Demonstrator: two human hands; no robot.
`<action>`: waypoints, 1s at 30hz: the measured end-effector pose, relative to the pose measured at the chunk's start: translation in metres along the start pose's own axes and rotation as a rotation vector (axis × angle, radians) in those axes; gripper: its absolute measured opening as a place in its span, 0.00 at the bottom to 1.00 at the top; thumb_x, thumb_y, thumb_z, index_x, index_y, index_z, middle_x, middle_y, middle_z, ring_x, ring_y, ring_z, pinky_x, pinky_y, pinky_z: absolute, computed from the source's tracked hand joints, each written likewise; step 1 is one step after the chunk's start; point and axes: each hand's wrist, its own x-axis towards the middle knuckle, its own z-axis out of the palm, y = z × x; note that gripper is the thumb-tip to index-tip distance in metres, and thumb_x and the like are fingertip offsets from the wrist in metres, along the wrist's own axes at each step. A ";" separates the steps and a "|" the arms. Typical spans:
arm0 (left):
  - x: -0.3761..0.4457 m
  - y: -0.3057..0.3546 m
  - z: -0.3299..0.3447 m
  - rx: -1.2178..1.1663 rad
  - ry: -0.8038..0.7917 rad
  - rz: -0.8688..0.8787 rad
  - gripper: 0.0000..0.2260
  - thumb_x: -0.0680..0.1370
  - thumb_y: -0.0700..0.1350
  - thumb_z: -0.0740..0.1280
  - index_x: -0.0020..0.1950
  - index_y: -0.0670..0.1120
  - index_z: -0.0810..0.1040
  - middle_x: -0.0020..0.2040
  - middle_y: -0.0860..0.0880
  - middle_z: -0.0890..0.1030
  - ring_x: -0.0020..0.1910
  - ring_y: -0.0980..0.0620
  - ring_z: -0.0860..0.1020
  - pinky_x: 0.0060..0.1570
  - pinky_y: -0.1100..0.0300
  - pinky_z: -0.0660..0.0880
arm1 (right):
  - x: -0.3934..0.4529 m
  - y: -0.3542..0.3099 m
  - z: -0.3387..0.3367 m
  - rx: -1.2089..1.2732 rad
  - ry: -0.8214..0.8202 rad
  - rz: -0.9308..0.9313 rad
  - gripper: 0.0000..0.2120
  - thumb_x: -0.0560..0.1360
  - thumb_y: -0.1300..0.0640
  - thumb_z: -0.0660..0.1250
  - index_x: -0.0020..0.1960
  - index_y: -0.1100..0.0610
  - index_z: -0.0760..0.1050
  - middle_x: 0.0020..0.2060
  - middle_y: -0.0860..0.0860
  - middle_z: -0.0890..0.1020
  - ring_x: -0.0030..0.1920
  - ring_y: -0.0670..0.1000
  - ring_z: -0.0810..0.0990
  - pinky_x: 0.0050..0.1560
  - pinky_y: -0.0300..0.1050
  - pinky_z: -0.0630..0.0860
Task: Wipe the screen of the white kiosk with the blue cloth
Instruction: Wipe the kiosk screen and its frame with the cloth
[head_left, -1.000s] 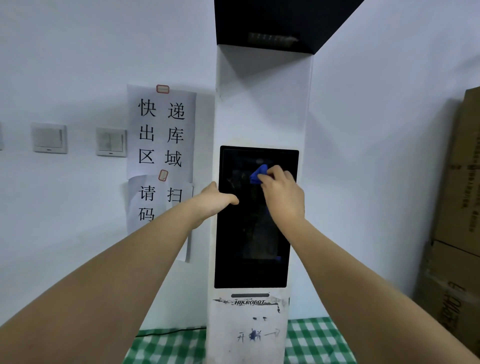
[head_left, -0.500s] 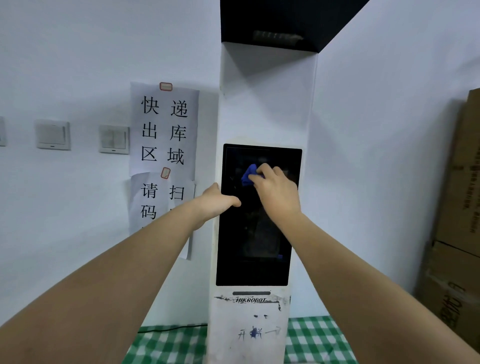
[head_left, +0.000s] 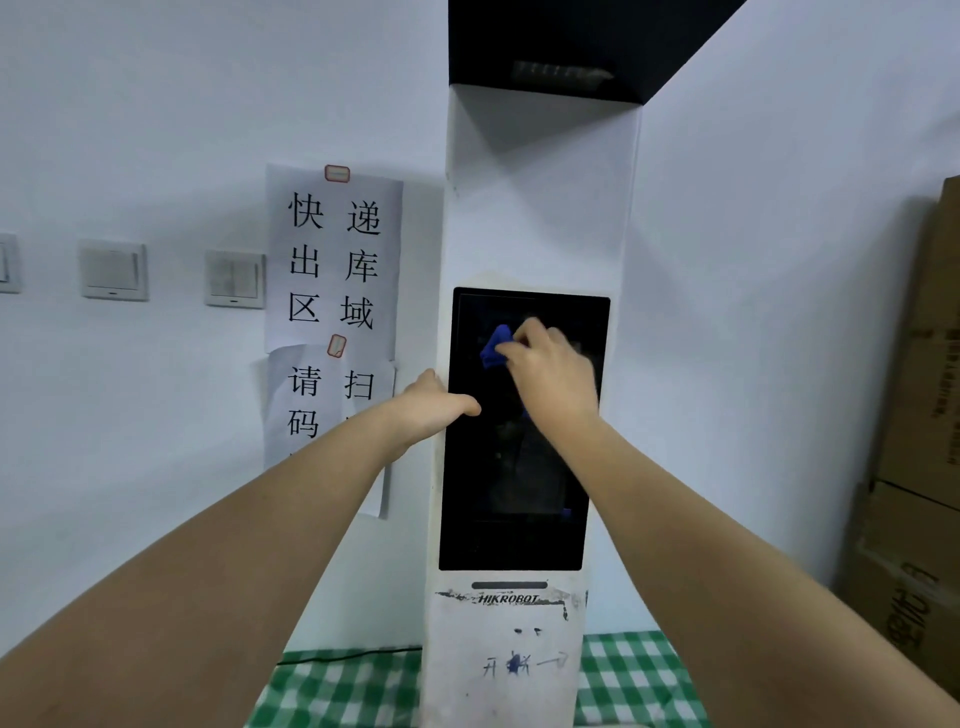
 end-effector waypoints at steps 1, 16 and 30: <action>0.000 0.000 -0.001 -0.002 -0.003 -0.001 0.33 0.77 0.49 0.64 0.77 0.45 0.52 0.75 0.44 0.61 0.71 0.44 0.64 0.66 0.54 0.65 | 0.004 0.006 -0.004 0.014 0.020 0.077 0.12 0.73 0.59 0.67 0.56 0.54 0.79 0.52 0.54 0.76 0.48 0.56 0.74 0.30 0.45 0.66; 0.001 -0.004 0.000 -0.001 -0.027 0.000 0.33 0.78 0.49 0.64 0.78 0.46 0.50 0.76 0.44 0.60 0.71 0.44 0.64 0.68 0.53 0.63 | 0.016 0.005 -0.008 0.023 0.061 0.201 0.11 0.75 0.58 0.65 0.56 0.53 0.78 0.54 0.53 0.75 0.51 0.56 0.73 0.31 0.44 0.66; 0.002 -0.002 -0.004 0.000 -0.018 0.013 0.34 0.78 0.48 0.64 0.78 0.46 0.49 0.77 0.44 0.58 0.73 0.43 0.63 0.68 0.53 0.63 | 0.014 -0.012 -0.007 0.150 0.101 0.355 0.11 0.76 0.58 0.64 0.57 0.55 0.78 0.53 0.53 0.75 0.51 0.55 0.74 0.33 0.45 0.68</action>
